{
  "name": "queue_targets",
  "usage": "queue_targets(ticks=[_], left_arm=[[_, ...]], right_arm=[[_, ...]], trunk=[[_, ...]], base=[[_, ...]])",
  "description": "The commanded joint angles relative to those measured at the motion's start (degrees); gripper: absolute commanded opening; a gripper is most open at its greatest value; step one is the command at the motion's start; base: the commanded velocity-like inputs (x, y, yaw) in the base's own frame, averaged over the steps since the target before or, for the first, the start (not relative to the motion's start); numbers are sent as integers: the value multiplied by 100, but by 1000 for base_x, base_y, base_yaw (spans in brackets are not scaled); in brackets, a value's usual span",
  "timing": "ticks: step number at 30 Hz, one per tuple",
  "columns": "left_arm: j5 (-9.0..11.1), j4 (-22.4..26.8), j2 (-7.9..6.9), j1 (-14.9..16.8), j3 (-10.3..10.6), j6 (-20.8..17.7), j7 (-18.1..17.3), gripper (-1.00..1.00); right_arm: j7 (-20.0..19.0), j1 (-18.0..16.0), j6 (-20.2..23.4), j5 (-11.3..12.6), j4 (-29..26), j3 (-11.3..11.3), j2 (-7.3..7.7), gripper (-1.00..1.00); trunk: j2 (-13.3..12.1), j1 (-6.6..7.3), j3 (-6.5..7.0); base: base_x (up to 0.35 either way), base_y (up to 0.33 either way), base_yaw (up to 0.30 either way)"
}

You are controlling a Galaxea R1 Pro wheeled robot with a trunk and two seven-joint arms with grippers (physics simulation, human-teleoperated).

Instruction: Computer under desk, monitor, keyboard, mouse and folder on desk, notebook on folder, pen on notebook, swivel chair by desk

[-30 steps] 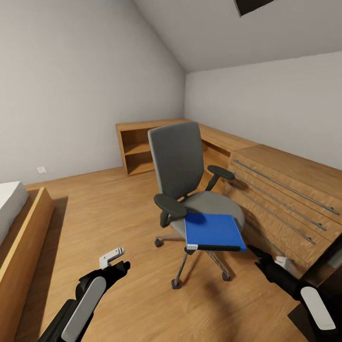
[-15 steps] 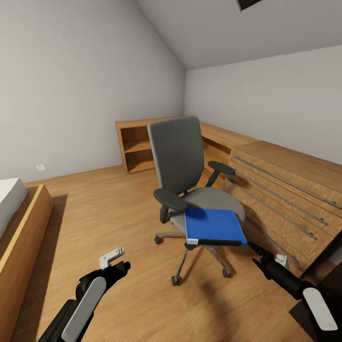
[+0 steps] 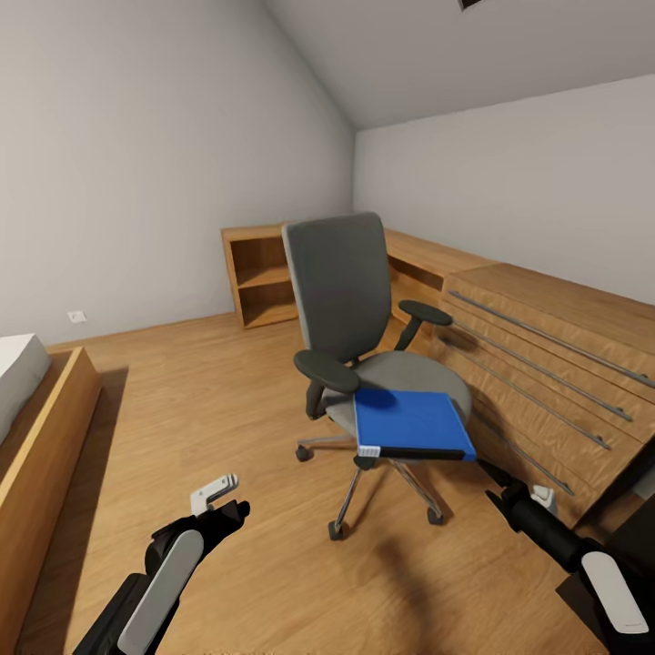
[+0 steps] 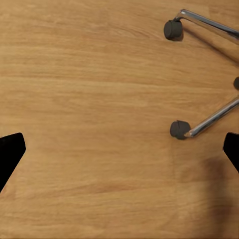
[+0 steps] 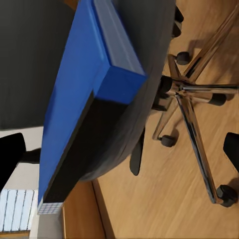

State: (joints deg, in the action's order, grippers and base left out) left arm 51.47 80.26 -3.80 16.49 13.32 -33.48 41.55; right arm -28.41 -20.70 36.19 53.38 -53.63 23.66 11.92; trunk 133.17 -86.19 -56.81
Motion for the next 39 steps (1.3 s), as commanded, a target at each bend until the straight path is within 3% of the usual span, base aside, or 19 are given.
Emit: queue_targets(ticks=[1, 8, 24, 39], left_arm=[[50, 7, -4, 5, 13, 0, 55, 100], [50, 3, -6, 4, 13, 0, 55, 100], [42, -271, -27, 4, 21, 5, 13, 100], [30, -326, -33, 5, 22, 1, 13, 100]], right_arm=[[-3, -4, 22, 44, 2, 25, -2, 100], [-1, -4, -119, 129, 9, 55, -13, 100], [-11, -4, -147, 143, 11, 45, -15, 100], [-6, -4, -147, 138, 24, 33, -15, 100]], trunk=[[44, -21, -24], [325, -175, -149], [325, -175, -149], [325, -175, -149]], base=[[0, 0, 0], [0, 0, 0], [3, 0, 0], [123, 0, 0]])
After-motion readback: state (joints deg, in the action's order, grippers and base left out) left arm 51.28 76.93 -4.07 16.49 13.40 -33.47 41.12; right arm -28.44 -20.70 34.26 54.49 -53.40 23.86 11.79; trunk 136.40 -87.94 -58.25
